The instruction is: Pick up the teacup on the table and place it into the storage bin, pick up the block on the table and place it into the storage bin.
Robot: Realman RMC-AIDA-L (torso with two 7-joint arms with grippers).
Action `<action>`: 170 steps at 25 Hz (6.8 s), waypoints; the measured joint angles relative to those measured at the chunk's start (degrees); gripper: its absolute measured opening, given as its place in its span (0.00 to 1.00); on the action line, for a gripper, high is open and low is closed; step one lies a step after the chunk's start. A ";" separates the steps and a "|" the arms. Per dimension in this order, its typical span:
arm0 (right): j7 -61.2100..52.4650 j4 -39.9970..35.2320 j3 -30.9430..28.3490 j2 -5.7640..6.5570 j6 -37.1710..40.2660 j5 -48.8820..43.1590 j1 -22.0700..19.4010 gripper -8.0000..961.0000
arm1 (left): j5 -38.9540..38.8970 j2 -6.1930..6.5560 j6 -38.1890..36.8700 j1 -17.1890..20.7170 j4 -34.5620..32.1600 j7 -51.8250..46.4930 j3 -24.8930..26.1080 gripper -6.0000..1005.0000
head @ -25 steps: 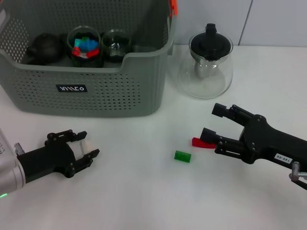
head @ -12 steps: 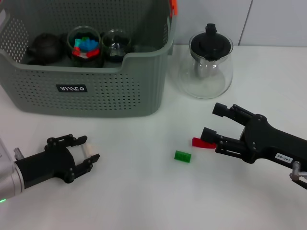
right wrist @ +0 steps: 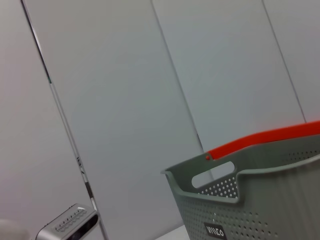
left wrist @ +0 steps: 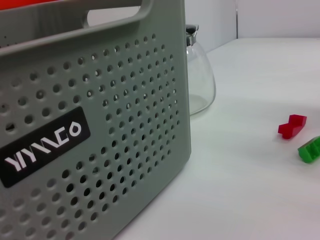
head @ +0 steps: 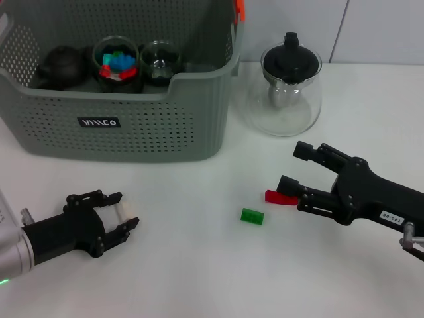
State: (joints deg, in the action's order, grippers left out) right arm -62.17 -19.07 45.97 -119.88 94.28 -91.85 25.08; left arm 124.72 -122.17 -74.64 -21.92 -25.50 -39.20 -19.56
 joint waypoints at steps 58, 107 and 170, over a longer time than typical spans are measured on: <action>-0.06 -0.15 -0.03 0.20 -0.03 0.01 -0.16 0.96 | -1.90 6.59 -40.20 -3.20 -10.33 -41.81 19.87 0.41; -0.06 0.00 -0.26 -0.26 -0.94 0.01 -0.29 0.92 | -20.17 3.90 27.95 -17.38 -21.38 -65.72 -25.25 0.48; -78.12 -34.56 38.63 -0.99 -10.97 -52.48 28.77 0.84 | -12.02 2.38 -28.27 1.88 -10.14 -25.92 -3.41 0.53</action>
State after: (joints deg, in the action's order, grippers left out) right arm -140.29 -53.63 84.60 -120.87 83.31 -144.32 53.85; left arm 112.69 -119.78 -102.91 -20.04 -35.63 -65.12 -22.97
